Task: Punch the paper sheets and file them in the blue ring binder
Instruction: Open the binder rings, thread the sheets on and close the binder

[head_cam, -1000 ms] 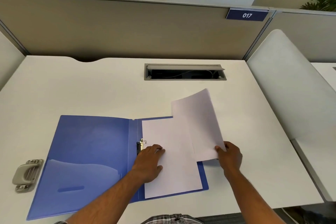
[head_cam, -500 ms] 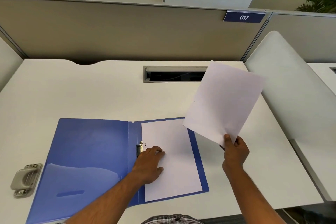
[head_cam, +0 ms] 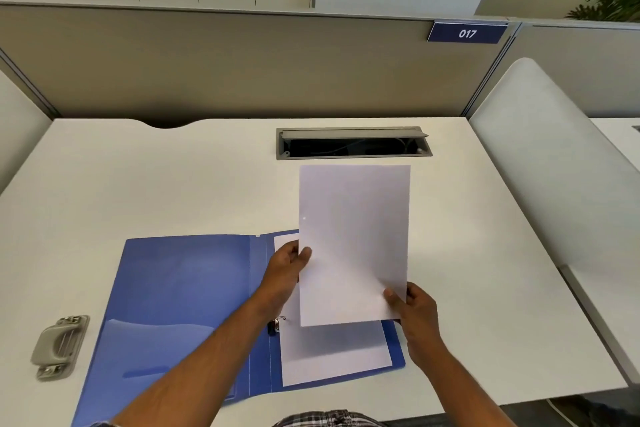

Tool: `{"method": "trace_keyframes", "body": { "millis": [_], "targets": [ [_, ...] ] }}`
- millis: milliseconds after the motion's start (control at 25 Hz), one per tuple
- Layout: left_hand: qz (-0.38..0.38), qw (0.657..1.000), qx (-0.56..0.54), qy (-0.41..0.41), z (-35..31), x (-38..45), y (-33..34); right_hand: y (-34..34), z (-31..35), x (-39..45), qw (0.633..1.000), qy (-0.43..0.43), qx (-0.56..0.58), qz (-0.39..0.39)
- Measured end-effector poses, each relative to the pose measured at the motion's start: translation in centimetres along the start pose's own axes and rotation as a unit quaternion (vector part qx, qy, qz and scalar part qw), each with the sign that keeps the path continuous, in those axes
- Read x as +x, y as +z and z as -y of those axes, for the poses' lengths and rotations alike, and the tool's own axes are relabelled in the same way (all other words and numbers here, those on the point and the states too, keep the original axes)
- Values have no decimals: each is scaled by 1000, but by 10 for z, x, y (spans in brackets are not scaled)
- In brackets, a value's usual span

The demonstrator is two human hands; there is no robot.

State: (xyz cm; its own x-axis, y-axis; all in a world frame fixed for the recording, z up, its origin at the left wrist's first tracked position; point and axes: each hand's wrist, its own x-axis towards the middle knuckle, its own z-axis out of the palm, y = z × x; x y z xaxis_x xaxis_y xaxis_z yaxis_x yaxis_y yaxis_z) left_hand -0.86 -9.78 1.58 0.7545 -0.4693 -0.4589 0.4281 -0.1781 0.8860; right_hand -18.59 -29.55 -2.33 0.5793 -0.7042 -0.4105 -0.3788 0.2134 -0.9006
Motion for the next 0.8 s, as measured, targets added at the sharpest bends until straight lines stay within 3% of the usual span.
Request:
{"method": "trace_keyframes", "body": {
  "millis": [160,640,800],
  "targets": [
    [-47,997,31,50,-8,-5,0,7,8,-5,999,-20,-7,42],
    [-21,972,41,231,-41,-20,10,17,82,3,987,-160,16,-7],
    [-50,963,52,260,-41,-23,13,26,83,-3,982,-190,7,-9]
  ]
}}
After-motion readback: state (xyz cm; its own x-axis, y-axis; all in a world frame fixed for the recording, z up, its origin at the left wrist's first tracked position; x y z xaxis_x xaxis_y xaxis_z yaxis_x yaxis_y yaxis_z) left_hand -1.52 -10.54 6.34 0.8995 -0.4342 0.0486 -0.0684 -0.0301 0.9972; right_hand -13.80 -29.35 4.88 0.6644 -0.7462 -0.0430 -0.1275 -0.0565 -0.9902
